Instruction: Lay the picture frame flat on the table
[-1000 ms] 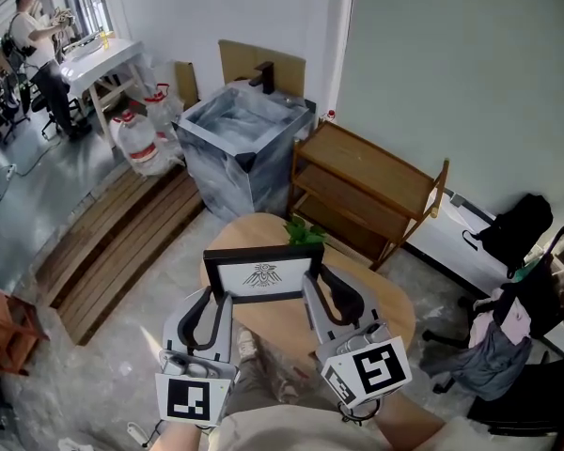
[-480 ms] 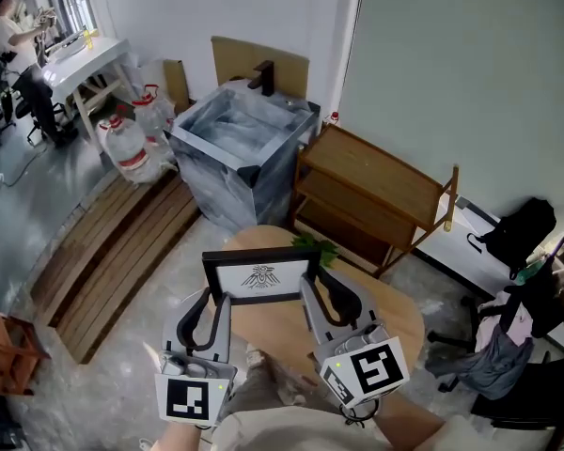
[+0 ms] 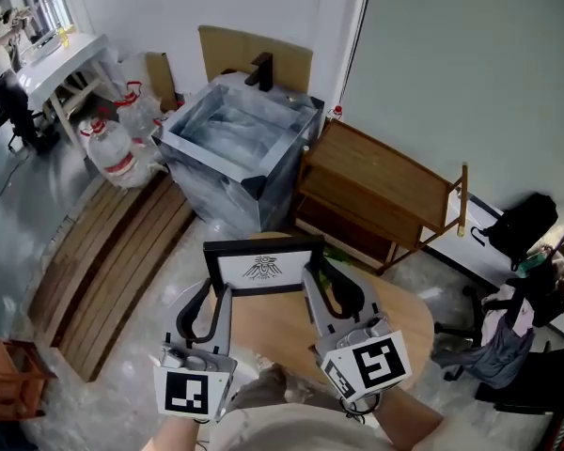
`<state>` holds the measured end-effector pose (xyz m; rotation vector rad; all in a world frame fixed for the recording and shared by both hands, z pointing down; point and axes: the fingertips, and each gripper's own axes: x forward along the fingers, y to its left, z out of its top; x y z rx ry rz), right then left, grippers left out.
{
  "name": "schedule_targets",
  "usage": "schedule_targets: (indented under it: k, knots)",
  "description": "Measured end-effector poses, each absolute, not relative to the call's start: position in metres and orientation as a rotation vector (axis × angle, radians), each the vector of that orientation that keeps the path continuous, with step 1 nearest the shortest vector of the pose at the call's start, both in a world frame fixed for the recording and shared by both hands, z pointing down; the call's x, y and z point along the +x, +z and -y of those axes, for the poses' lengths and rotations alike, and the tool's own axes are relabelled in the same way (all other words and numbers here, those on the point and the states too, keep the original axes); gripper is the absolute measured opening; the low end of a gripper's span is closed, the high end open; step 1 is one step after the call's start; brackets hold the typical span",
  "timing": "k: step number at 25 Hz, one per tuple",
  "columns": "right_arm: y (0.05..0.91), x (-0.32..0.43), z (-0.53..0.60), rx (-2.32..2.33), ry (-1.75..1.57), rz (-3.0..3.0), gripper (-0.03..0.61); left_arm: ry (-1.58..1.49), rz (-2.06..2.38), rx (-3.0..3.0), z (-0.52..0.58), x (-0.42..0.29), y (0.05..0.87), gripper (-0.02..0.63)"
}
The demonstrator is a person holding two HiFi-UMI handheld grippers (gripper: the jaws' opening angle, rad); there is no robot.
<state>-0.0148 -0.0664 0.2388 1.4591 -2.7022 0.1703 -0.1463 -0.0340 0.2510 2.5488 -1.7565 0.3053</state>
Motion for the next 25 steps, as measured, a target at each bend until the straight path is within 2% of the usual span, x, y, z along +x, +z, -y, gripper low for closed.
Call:
schedule_targets:
  k: [8, 25]
  knots:
    - [0.245, -0.034, 0.108, 1.507, 0.194, 2.657, 0.061, 0.303, 1.696, 2.581, 0.082, -0.167, 0.256, 0.078]
    - [0.261, -0.014, 0.133, 1.447, 0.262, 2.646, 0.061, 0.341, 1.697, 2.516, 0.102, -0.145, 0.271, 0.077]
